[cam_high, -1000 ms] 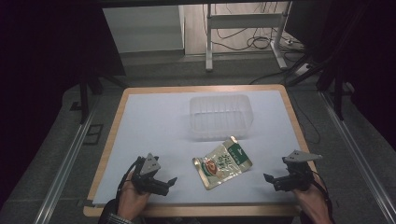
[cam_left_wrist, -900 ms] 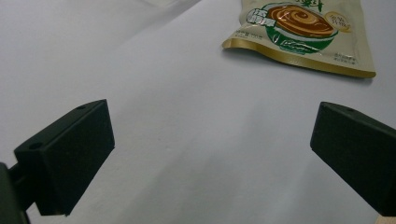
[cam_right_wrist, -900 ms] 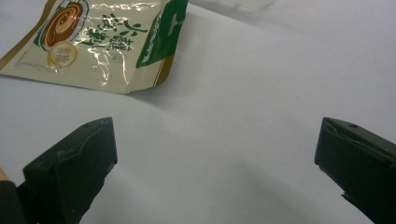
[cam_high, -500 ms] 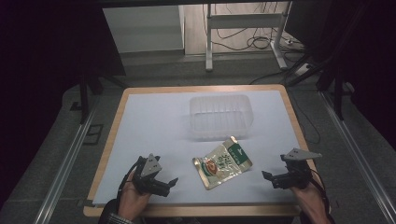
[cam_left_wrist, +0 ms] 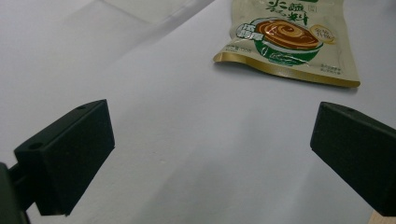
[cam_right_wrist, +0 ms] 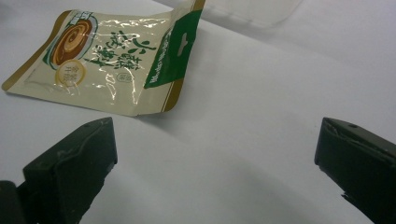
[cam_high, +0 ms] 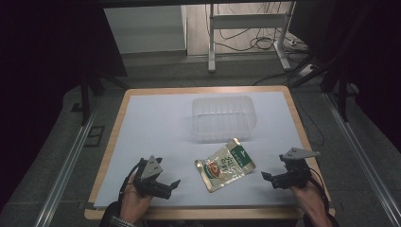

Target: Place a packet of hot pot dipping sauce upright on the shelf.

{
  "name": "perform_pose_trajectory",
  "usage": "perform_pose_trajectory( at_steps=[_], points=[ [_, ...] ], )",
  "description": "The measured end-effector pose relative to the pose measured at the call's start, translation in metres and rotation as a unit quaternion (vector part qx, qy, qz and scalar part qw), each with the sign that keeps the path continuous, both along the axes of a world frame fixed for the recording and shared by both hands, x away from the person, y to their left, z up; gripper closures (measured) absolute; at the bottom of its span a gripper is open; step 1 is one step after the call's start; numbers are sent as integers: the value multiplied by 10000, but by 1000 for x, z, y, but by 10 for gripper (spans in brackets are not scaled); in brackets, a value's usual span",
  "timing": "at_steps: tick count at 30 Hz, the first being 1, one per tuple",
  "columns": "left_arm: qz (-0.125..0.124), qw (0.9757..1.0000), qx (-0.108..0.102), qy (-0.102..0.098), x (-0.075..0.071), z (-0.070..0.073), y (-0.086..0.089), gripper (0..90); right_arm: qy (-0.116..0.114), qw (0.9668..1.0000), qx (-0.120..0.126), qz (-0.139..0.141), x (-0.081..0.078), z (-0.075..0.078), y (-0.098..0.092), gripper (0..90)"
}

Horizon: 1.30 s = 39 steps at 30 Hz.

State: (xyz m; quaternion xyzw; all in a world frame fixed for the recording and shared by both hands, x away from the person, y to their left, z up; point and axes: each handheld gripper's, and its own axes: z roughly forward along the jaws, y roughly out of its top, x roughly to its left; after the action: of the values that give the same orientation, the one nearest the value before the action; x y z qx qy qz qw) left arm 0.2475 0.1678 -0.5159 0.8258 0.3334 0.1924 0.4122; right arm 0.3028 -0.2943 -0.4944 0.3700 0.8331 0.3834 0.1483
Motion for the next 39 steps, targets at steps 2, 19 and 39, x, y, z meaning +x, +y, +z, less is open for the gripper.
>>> perform_pose_trajectory(
  at_steps=[2,19,39],
  points=[
    [4,10000,-4,-2,0,0,0,0,36,10000,62,-20,1,0,1,0],
    [-37,10000,63,11,0,-1,-1,0,122,9995,223,191,11,0,15,0],
    [-48,9999,138,7,0,-1,-3,0,310,9988,239,289,26,-4,33,8]
  ],
)
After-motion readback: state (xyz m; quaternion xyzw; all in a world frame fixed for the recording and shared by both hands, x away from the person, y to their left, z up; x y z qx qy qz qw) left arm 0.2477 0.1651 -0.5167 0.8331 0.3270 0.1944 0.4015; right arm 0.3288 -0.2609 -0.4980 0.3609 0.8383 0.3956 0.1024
